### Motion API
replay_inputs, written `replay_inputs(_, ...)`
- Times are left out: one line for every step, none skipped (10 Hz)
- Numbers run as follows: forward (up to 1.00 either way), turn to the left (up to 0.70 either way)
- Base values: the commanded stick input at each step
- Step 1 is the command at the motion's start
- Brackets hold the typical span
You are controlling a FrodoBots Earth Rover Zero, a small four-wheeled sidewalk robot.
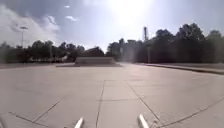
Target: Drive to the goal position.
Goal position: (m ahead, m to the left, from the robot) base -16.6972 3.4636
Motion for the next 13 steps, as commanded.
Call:
replay_inputs(0.70,0.01)
replay_inputs(0.70,0.00)
replay_inputs(0.70,0.00)
replay_inputs(0.70,0.00)
replay_inputs(0.70,0.00)
replay_inputs(0.70,0.00)
replay_inputs(0.70,0.00)
replay_inputs(0.70,0.00)
replay_inputs(0.70,0.00)
replay_inputs(0.70,0.00)
replay_inputs(0.70,0.00)
replay_inputs(0.70,0.00)
replay_inputs(0.70,0.00)
